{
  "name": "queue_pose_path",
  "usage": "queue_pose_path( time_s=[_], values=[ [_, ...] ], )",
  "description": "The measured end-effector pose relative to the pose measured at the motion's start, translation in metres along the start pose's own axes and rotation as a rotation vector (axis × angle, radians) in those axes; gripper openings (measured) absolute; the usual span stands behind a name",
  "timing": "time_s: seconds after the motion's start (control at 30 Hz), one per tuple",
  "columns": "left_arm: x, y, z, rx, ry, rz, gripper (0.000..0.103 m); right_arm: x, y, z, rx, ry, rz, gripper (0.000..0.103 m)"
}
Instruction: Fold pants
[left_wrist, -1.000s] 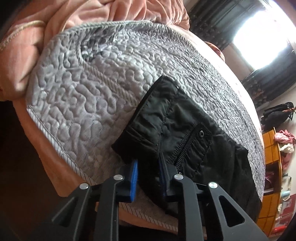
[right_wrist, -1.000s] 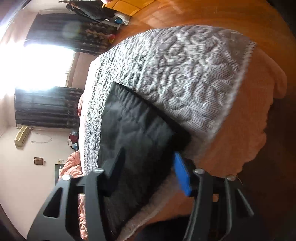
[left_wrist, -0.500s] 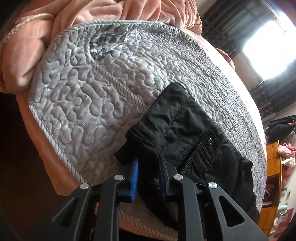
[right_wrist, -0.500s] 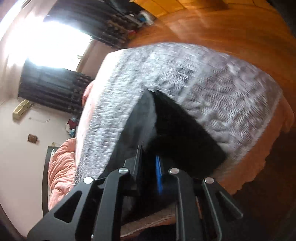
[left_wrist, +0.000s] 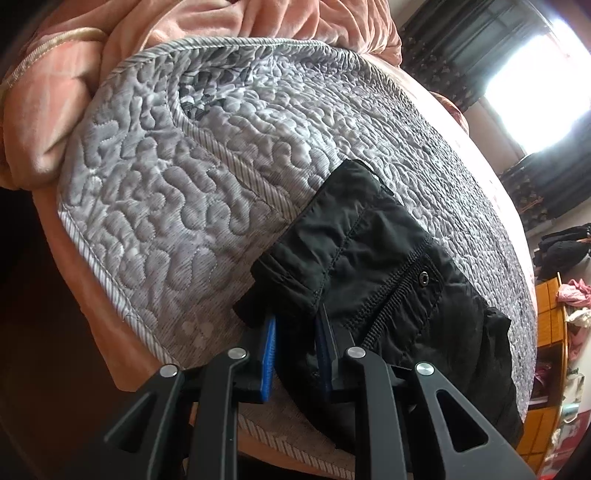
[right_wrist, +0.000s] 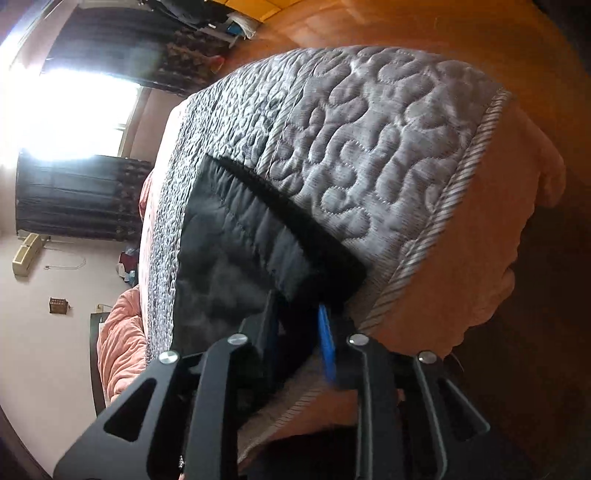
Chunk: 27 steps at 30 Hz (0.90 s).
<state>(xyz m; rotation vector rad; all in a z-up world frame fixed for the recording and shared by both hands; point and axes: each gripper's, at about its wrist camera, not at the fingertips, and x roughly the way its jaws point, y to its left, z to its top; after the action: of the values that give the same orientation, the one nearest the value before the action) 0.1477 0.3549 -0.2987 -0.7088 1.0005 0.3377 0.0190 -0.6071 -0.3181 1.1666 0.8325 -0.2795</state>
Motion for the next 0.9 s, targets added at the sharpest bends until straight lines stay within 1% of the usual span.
queue_pose_path(
  time_s=[0.07, 0.13, 0.17, 0.2, 0.23, 0.27, 0.37, 0.43, 0.5, 0.53, 0.57, 0.6, 0.63, 0.67, 0.73, 0.8, 0.83, 0.9],
  values=[
    [-0.004, -0.003, -0.001, 0.015, -0.009, 0.005, 0.02, -0.011, 0.003, -0.002, -0.015, -0.043, -0.041, 0.024],
    [-0.011, -0.008, -0.002, 0.037, -0.029, 0.029, 0.025, -0.023, 0.013, -0.003, -0.047, -0.075, -0.057, 0.024],
    [-0.02, -0.011, -0.004, 0.05, -0.069, 0.067, 0.03, -0.025, 0.019, -0.004, -0.073, -0.085, -0.061, 0.024],
    [-0.025, -0.012, -0.006, 0.052, -0.093, 0.083, 0.048, -0.026, 0.027, -0.006, -0.101, -0.091, -0.063, 0.024],
    [-0.033, -0.013, -0.008, 0.048, -0.134, 0.09, 0.056, -0.026, 0.034, -0.008, -0.129, -0.096, -0.065, 0.024],
    [-0.038, -0.015, -0.009, 0.049, -0.162, 0.093, 0.06, -0.024, 0.045, -0.01, -0.163, -0.098, -0.06, 0.024],
    [-0.046, -0.027, -0.015, 0.099, -0.195, 0.105, 0.062, -0.009, 0.063, -0.013, -0.212, -0.068, -0.049, 0.024],
    [-0.043, -0.033, -0.017, 0.132, -0.181, 0.106, 0.063, 0.006, 0.065, -0.014, -0.219, -0.045, -0.062, 0.024],
    [-0.035, -0.041, -0.021, 0.167, -0.15, 0.108, 0.065, 0.018, 0.06, -0.015, -0.21, -0.022, -0.075, 0.024],
    [-0.029, -0.044, -0.023, 0.181, -0.133, 0.112, 0.065, 0.023, 0.055, -0.015, -0.204, -0.015, -0.1, 0.024],
    [-0.023, -0.045, -0.025, 0.189, -0.116, 0.116, 0.068, 0.026, 0.049, -0.015, -0.195, -0.006, -0.121, 0.017],
    [-0.016, -0.047, -0.029, 0.198, -0.092, 0.125, 0.069, 0.028, 0.042, -0.015, -0.187, 0.001, -0.14, 0.013],
    [-0.007, -0.047, -0.03, 0.204, -0.059, 0.143, 0.069, 0.029, 0.034, -0.013, -0.174, 0.005, -0.152, 0.006],
    [0.0, -0.047, -0.032, 0.207, -0.034, 0.154, 0.069, 0.027, 0.029, -0.011, -0.162, 0.005, -0.147, 0.004],
    [0.011, -0.045, -0.035, 0.204, 0.002, 0.172, 0.07, 0.013, 0.022, -0.01, -0.128, -0.014, -0.093, 0.01],
    [0.013, -0.042, -0.037, 0.189, -0.002, 0.169, 0.072, -0.003, 0.019, -0.008, -0.117, -0.053, -0.055, 0.034],
    [0.012, -0.042, -0.038, 0.186, -0.006, 0.167, 0.073, -0.011, 0.017, -0.007, -0.107, -0.076, -0.048, 0.037],
    [0.011, -0.045, -0.041, 0.202, -0.014, 0.159, 0.075, -0.022, 0.006, -0.004, -0.053, -0.098, -0.007, 0.038]
  ],
)
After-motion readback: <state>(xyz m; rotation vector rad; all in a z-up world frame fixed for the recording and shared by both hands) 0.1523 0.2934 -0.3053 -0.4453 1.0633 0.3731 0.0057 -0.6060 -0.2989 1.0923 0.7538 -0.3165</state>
